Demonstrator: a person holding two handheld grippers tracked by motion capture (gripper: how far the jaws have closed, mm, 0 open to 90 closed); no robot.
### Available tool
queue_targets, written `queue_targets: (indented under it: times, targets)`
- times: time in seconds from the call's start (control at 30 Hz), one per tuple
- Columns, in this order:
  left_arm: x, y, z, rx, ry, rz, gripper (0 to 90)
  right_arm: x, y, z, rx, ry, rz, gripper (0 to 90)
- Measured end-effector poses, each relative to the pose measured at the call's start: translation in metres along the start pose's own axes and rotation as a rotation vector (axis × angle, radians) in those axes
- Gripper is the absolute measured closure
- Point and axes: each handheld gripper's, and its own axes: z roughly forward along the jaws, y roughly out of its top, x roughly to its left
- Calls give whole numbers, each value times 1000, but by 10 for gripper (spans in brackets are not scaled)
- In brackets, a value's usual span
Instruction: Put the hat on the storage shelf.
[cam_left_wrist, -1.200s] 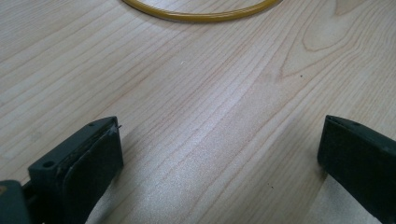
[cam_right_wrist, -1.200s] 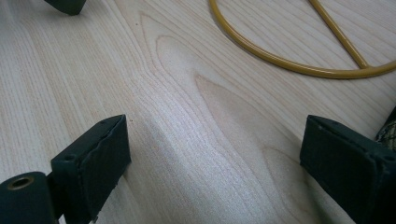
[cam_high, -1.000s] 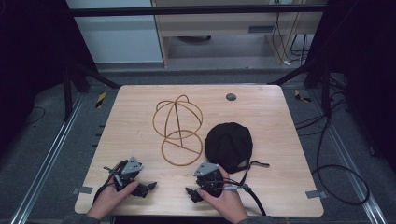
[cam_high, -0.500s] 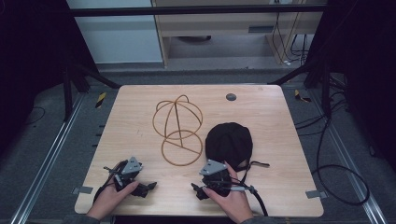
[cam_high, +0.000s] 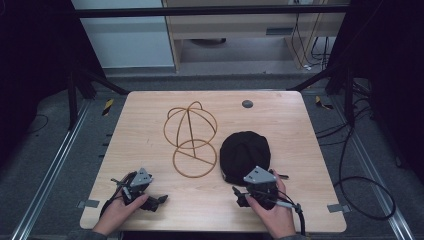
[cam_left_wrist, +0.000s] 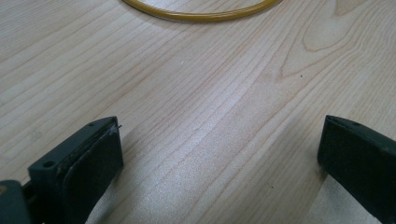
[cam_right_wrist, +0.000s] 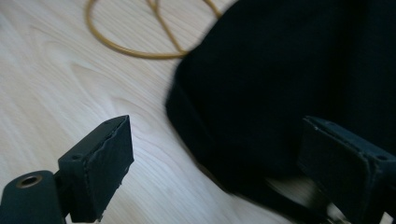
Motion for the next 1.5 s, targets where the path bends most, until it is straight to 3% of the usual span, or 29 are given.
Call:
queue_targets:
  times: [0.03, 0.27, 0.37, 0.53, 0.63, 0.73, 0.77, 1.0, 1.1, 1.5]
  targets:
    - [0, 0, 0, 1, 0, 1, 0, -7, -5, -4, 9, -19, 26, 107]
    - [0, 0, 0, 0, 0, 1, 0, -22, -13, -12, 32, -61, 81, 119]
    - [0, 0, 0, 1, 0, 1, 0, -27, -16, -14, 82, -92, 105, 124]
    - [0, 0, 0, 3, 0, 3, 0, -31, -10, -18, 117, -91, 88, 110]
    - [0, 0, 0, 2, 2, 1, 0, -38, -2, -21, 130, -82, 126, 114]
    - [0, 0, 0, 1, 3, 0, 0, -46, 8, -23, 198, -90, 89, 111]
    - [0, 0, 0, 1, 3, -1, 0, -46, 8, -23, 198, -90, 89, 111]
    - [0, 0, 0, 0, 4, -3, 0, -65, 39, -28, 266, -15, 44, 118]
    - [-1, 0, 0, 0, 6, -5, 0, -72, 60, -27, 331, 39, 1, 199]
    - [-1, 0, 0, -3, 4, -7, 0, -93, 110, -22, 365, 91, -50, 208]
